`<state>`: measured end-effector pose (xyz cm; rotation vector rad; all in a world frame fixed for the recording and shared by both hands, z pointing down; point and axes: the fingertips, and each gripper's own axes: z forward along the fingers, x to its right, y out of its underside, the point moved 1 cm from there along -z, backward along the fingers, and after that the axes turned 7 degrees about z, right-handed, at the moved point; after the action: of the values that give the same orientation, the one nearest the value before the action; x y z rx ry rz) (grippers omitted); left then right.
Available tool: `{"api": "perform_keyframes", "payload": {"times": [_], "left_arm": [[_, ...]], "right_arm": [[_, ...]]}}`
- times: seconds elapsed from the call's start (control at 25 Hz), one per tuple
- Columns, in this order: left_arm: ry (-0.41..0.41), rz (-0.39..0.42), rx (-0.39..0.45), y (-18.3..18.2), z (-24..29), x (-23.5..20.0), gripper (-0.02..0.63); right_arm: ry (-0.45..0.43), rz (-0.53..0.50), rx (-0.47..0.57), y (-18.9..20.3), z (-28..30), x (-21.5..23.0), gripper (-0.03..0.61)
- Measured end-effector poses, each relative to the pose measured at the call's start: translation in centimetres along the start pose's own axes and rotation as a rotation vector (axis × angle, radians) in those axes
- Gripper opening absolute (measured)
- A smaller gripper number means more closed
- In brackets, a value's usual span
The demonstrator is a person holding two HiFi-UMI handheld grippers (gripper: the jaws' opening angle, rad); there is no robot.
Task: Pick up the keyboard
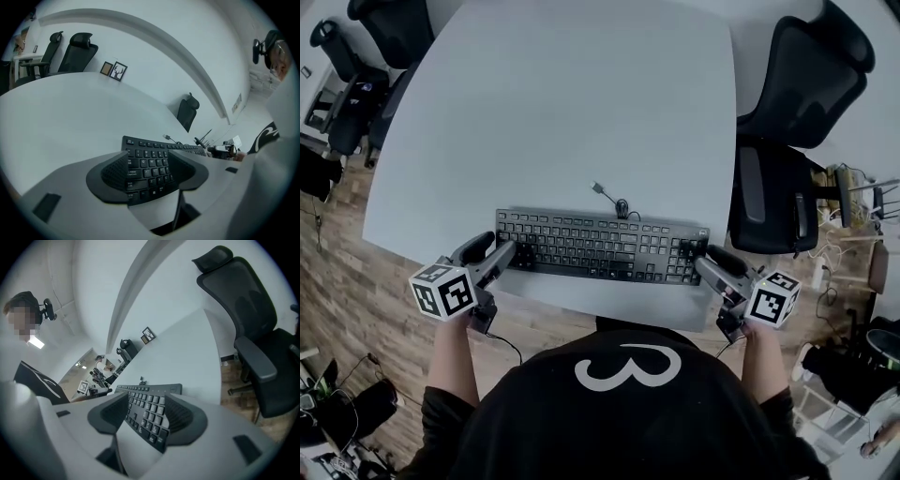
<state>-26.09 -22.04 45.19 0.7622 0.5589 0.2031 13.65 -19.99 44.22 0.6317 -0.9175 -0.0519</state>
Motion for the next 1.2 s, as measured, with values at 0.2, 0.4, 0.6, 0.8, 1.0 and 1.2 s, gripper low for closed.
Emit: {"api": "perform_keyframes", "payload": {"times": [0.2, 0.4, 0.6, 0.8, 1.0, 1.2], "left_arm": [[-0.029, -0.022, -0.069, 0.8, 1.0, -2.0, 0.261], [-0.013, -0.048, -0.109, 1.3, 2.1, -2.8, 0.261], [0.022, -0.071, -0.145, 1.8, 2.6, -2.8, 0.261], [0.039, -0.113, -0.163, 2.4, 3.1, -3.1, 0.259], [0.055, -0.109, -0.166, 2.2, 3.3, -2.9, 0.256], [0.082, -0.143, -0.152, 2.5, 3.4, -2.8, 0.218]], "right_arm": [[0.067, -0.005, -0.046, 0.5, 0.4, 1.9, 0.253], [0.083, 0.033, -0.085, 1.4, 1.1, 3.1, 0.253], [0.116, 0.053, -0.158, 2.5, 2.0, 3.6, 0.253], [0.136, 0.063, -0.184, 3.0, 3.0, 3.9, 0.253], [0.144, 0.072, -0.200, 3.1, 3.1, 3.7, 0.253], [0.134, 0.129, -0.181, 3.1, 3.2, 3.7, 0.252]]}}
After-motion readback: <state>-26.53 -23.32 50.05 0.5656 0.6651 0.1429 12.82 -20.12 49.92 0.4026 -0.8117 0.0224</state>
